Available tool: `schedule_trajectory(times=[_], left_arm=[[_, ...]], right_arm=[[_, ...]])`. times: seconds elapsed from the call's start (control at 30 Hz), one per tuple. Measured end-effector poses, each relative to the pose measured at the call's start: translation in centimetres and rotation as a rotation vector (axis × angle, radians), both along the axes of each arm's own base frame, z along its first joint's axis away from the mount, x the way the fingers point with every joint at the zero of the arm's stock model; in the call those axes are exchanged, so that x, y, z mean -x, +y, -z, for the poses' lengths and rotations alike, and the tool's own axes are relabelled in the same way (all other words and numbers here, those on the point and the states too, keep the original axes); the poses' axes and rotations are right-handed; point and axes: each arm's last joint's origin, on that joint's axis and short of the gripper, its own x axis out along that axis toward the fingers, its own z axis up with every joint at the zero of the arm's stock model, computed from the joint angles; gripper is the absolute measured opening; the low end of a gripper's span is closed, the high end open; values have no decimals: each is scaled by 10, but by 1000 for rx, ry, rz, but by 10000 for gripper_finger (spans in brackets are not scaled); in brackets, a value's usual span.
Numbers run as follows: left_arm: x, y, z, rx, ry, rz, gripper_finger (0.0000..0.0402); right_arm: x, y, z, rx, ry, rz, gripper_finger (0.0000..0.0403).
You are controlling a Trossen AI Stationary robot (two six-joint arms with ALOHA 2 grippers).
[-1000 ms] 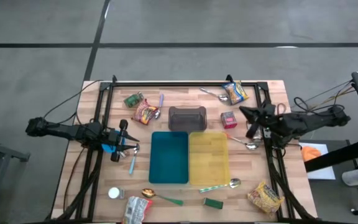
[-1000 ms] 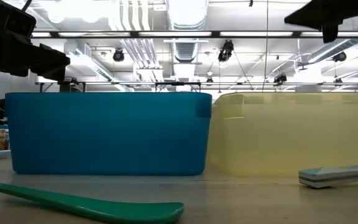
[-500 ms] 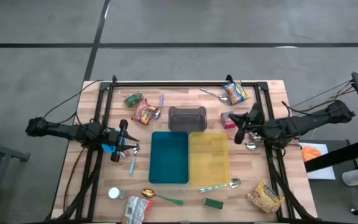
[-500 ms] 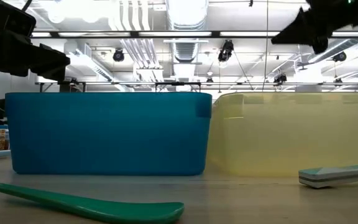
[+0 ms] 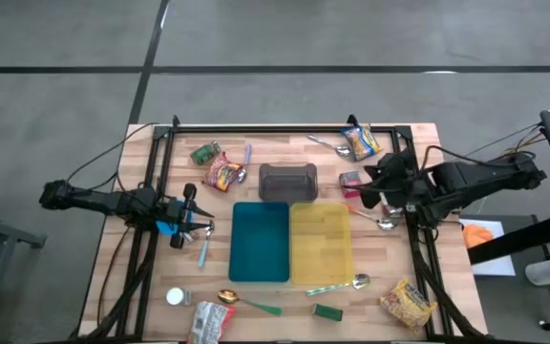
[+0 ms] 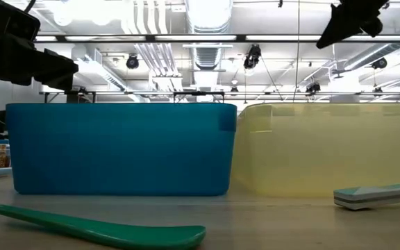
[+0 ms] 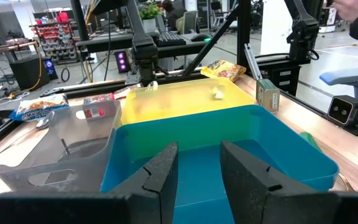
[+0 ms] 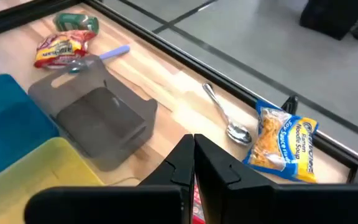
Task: Pick & Place Food Item
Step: Put the blue noodle pack into the blue bin
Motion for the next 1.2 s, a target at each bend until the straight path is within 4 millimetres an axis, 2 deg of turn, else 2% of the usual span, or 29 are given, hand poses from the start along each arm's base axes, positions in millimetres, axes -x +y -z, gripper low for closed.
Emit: schedule_trajectory(times=[0.2, 0.47, 0.57, 0.7, 0.83, 1.0, 1.2], left_arm=[[0, 0, 0, 0, 0, 0, 120], [0, 0, 0, -3, -1, 0, 120], [0, 0, 0, -2, 0, 1, 120], [0, 0, 0, -2, -1, 0, 120], [0, 0, 0, -2, -1, 0, 120], [0, 0, 0, -2, -1, 0, 119], [0, 0, 0, -2, -1, 0, 119]], right_arm=[[-20, 5, 5, 22, 79, -10, 8], [-54, 10, 23, 93, 196, -58, 8], [-64, 12, 23, 137, 289, -139, 8], [-74, 8, 18, 148, 303, -131, 9], [-76, -11, 13, 140, 335, -121, 9], [-74, -51, 14, 7, 263, -164, 20], [-65, -103, 21, -114, 179, -231, 106]])
